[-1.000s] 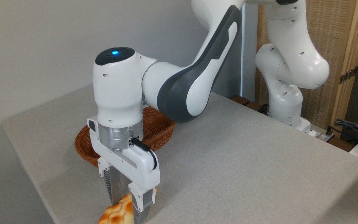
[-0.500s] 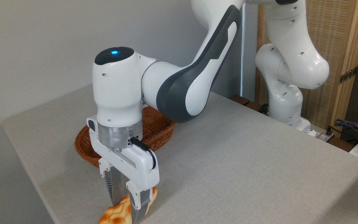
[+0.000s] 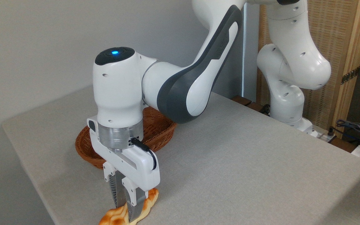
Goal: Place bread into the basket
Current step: 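Lower the gripper onto the braided bread and close on it, then lift the braided bread and carry it over the wicker basket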
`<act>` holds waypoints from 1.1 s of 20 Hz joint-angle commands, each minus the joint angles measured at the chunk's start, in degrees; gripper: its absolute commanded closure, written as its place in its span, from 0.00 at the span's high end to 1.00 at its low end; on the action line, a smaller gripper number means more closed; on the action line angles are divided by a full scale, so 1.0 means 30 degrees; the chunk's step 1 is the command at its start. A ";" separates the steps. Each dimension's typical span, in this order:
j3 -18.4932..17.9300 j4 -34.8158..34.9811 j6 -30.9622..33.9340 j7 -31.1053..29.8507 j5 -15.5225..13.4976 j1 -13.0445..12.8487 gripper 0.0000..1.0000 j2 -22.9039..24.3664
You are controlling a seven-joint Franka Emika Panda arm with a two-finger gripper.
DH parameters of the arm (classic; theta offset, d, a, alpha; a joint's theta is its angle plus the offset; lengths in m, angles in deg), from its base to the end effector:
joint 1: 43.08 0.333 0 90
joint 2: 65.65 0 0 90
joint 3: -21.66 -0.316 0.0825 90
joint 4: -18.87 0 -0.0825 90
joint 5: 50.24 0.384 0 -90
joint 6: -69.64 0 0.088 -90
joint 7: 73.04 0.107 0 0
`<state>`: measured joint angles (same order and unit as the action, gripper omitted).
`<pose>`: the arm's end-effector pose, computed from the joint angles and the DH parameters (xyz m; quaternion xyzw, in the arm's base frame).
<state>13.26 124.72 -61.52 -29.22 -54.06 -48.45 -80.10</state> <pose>0.6378 0.0265 0.4090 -0.9382 0.3324 -0.0919 0.0298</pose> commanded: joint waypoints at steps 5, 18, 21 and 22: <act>-0.0043 -0.0213 0.0011 0.0071 -0.0072 -0.0024 0.38 0.0304; 0.0802 -0.1650 0.7268 0.0158 -0.0366 -0.0141 0.38 0.4956; 0.2178 -0.1504 0.9788 0.0100 -0.0395 -0.0258 0.38 0.6686; 0.2821 -0.1474 1.0637 0.0042 -0.0395 -0.0258 0.39 0.6952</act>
<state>17.77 118.90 -35.82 -29.22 -54.61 -48.83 -63.68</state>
